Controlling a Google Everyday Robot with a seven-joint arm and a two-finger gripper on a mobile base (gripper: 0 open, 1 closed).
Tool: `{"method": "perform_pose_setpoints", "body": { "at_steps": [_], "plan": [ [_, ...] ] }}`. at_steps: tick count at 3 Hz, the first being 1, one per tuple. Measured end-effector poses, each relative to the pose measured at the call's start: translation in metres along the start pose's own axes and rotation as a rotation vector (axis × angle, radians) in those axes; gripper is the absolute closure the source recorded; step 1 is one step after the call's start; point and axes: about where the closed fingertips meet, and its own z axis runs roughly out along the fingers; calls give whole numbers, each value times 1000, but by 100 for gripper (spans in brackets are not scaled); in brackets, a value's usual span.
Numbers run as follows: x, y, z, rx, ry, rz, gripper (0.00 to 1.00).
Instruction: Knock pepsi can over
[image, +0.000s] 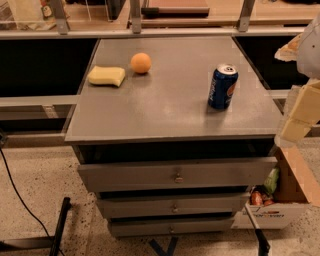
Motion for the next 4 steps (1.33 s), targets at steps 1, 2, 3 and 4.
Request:
{"method": "perform_pose_setpoints", "body": {
  "at_steps": [1,2,3,4],
  "plan": [
    [0,0,0,0,0,0,0],
    [-9,-21,25,10,-37,35,0],
    [-9,-21,25,10,-37,35,0],
    [8,-44,31,25,14,65,0]
  ]
}}
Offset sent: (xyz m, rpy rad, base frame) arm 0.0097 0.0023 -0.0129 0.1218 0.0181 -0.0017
